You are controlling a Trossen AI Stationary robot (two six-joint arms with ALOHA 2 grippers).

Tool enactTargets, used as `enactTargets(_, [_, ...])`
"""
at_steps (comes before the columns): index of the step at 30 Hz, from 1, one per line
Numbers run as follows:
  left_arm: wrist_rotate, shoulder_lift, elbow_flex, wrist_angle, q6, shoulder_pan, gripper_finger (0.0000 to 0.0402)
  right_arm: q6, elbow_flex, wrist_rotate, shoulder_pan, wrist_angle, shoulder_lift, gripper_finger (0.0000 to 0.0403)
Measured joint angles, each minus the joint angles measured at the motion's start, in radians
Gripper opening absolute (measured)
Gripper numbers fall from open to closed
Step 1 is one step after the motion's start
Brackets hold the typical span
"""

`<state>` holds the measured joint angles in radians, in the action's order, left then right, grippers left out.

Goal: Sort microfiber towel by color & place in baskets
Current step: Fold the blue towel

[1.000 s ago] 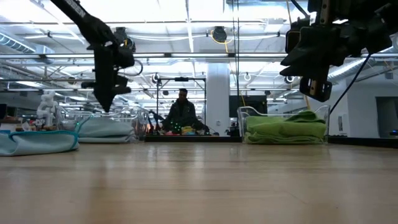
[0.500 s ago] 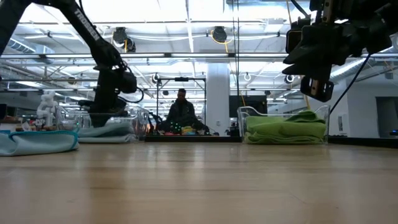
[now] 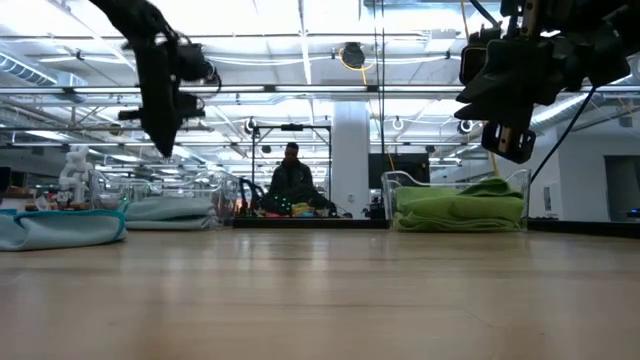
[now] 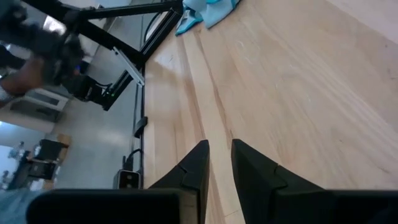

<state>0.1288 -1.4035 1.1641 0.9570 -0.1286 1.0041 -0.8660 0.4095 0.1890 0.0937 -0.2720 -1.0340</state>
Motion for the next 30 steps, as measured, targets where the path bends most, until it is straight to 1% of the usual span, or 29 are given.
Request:
enactTargets(4, [-0.1, 0.125, 0.0, 0.134, -0.006, -0.1, 0.001, -0.036, 0.0, 0.0, 0.0, 0.0, 0.0, 0.0059])
enactTargets(6, [-0.127, 0.177, 0.0, 0.219, -0.019, -0.175, 0.0004, -0.036, 0.0, 0.0, 0.0, 0.0, 0.0, 0.0059])
enactTargets(8, [-0.132, 0.227, 0.0, 0.299, -0.06, -0.26, 0.0003, -0.032, 0.0, 0.003, 0.0, 0.0, 0.0, 0.0059])
enactTargets(11, [-0.144, 0.293, 0.0, 0.364, -0.179, -0.399, 0.0012, -0.024, 0.0, 0.03, 0.0, 0.0, 0.0, 0.0059])
enactTargets(15, [-0.159, 0.344, 0.0, 0.406, -0.401, -0.592, 0.0046, -0.006, 0.0, 0.052, 0.0, 0.0, 0.0, 0.0059])
enactTargets(18, [-0.128, 0.346, 0.0, 0.424, -0.552, -0.735, 0.0077, -0.009, 0.0, 0.052, 0.0, 0.0, 0.0, 0.0059])
enactTargets(21, [-0.103, 0.323, 0.0, 0.417, -0.647, -0.864, 0.0107, -0.012, 0.0, 0.053, 0.0, 0.0, 0.0, 0.0059])
enactTargets(23, [-0.08, 0.297, 0.0, 0.405, -0.715, -0.939, 0.0127, -0.012, 0.0, 0.076, 0.0, 0.0, 0.0, 0.0059])
enactTargets(27, [-0.05, 0.223, 0.0, 0.402, -0.858, -1.048, 0.0161, -0.005, 0.0, 0.171, 0.0, 0.001, 0.0, 0.0059])
enactTargets(30, [-0.045, 0.153, 0.0, 0.335, -0.896, -1.109, 0.0183, 0.008, 0.0, 0.209, 0.0, 0.003, 0.0, 0.0059])
